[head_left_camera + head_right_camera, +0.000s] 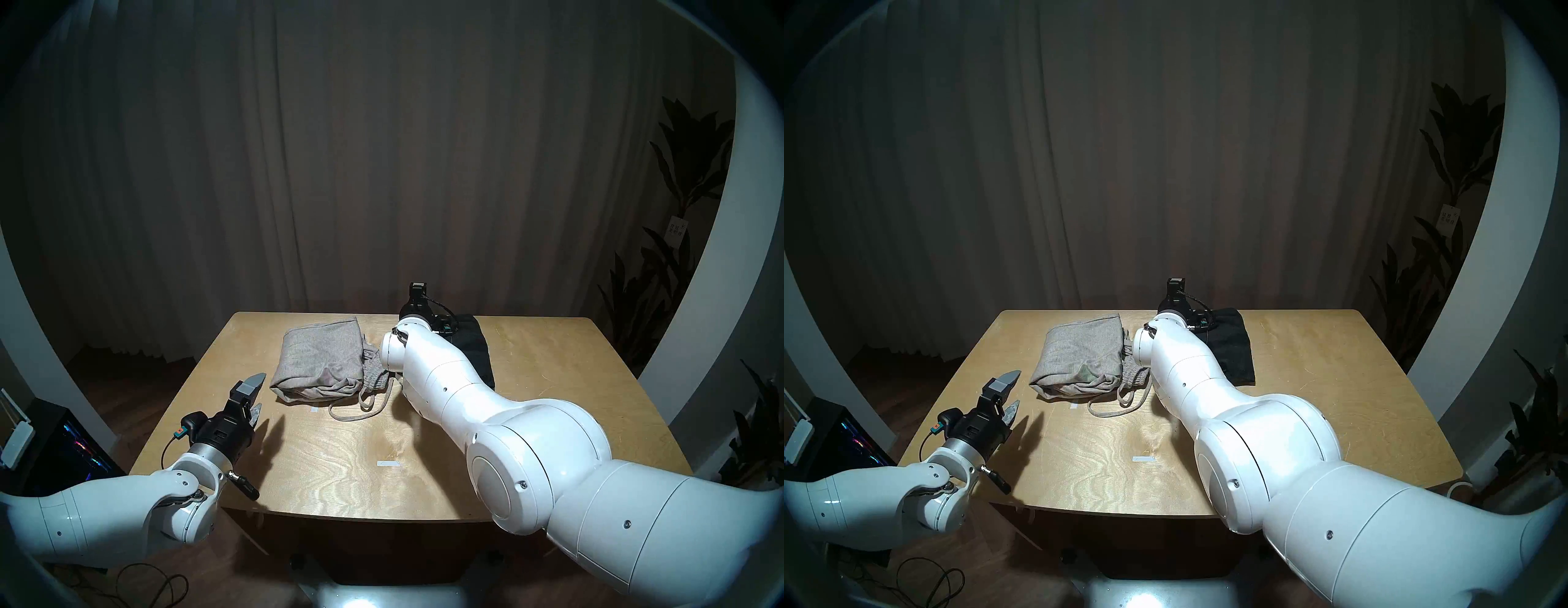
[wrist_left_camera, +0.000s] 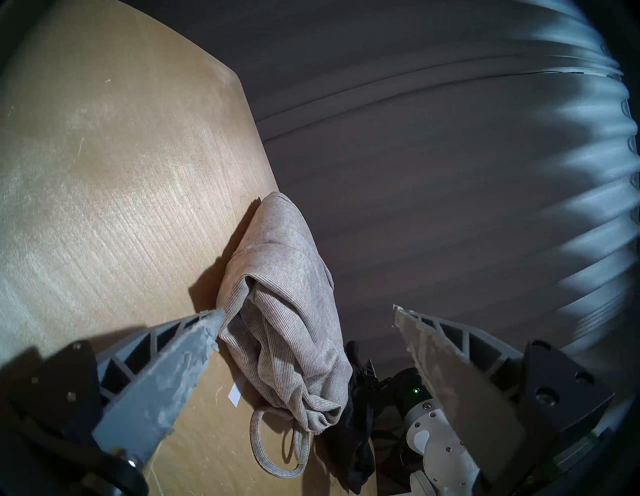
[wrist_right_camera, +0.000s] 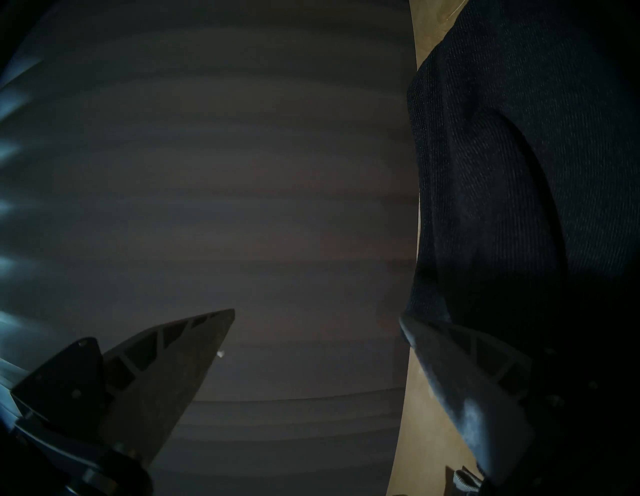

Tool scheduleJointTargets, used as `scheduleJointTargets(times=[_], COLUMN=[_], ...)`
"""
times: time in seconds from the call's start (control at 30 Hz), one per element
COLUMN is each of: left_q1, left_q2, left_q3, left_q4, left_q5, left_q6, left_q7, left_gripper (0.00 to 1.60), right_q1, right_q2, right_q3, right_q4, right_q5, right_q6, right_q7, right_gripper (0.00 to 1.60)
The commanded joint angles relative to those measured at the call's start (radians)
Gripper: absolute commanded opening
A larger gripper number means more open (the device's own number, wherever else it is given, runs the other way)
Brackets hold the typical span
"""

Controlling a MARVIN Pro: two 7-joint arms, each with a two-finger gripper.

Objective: Fold pants twice and stack them

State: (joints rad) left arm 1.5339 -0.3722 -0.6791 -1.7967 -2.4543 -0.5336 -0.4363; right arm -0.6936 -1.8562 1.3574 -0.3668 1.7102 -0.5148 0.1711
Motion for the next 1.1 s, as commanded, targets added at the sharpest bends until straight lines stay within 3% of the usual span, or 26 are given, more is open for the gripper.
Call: scheduleJointTargets(times=[0.0,0.27,0.47,0.83,1.07], left_q1=[-0.020,-0.020,-0.017,-0.017,-0.022], left_q2=[0.001,0.002,0.003,-0.011,-0.025], left_q3=[-0.016,-0.018,-0.015,-0.008,-0.008], left_q4=[-0.012,-0.043,-0.075,-0.094,-0.095], left_q5=[0.024,0.053,0.078,0.097,0.106], left_q6=[0.003,0.002,-0.009,-0.022,-0.023], left_q7=[-0.032,-0.063,-0.075,-0.071,-0.067], left_gripper=[1.60,1.60,1.60,1.60,1.60], right_q1=[-0.049,-0.177,-0.252,-0.280,-0.306], right_q2=[-0.045,-0.052,-0.064,-0.058,-0.039], right_q3=[0.028,0.089,0.103,-0.001,-0.066], right_q4=[-0.040,-0.158,-0.236,-0.198,-0.215], right_q5=[0.025,0.068,0.092,0.189,0.207], right_q6=[-0.039,-0.122,-0.143,-0.107,-0.106], right_q7=[0.103,0.238,0.328,0.287,0.303], right_gripper=[1.60,1.60,1.60,1.60,1.60])
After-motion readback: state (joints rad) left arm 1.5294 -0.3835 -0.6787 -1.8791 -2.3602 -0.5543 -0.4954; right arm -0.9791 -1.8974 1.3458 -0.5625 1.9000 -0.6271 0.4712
